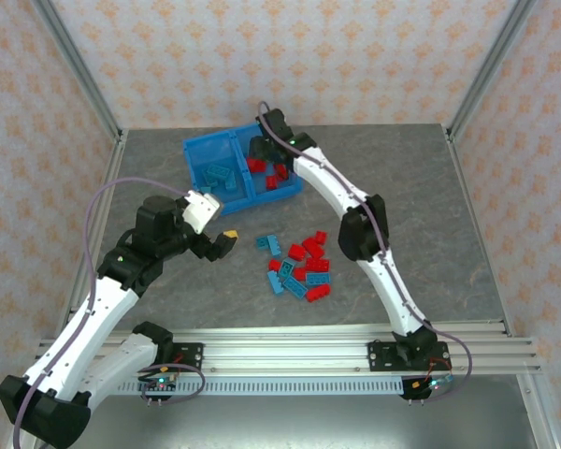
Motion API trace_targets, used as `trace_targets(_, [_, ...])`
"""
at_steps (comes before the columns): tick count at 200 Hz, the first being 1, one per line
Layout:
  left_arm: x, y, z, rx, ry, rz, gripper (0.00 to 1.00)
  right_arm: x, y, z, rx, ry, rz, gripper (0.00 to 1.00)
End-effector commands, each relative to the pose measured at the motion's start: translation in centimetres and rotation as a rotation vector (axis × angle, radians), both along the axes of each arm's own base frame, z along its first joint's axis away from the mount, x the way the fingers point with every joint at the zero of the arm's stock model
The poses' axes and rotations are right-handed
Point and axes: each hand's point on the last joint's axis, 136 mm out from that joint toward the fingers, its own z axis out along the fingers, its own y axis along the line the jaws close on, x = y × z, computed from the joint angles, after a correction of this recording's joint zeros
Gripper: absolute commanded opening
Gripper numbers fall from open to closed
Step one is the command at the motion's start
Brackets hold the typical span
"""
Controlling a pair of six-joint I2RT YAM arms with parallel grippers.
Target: Sort the legos into containers by color
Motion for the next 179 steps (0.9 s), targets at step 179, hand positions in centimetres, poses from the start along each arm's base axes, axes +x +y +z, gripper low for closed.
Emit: trace_targets(179, [-5.2, -6.1, -0.7, -0.047, 0.013, -0.447, 0.99, -21.0, -16.3, -12.9, -0.149, 0.517, -0.442, 0.68])
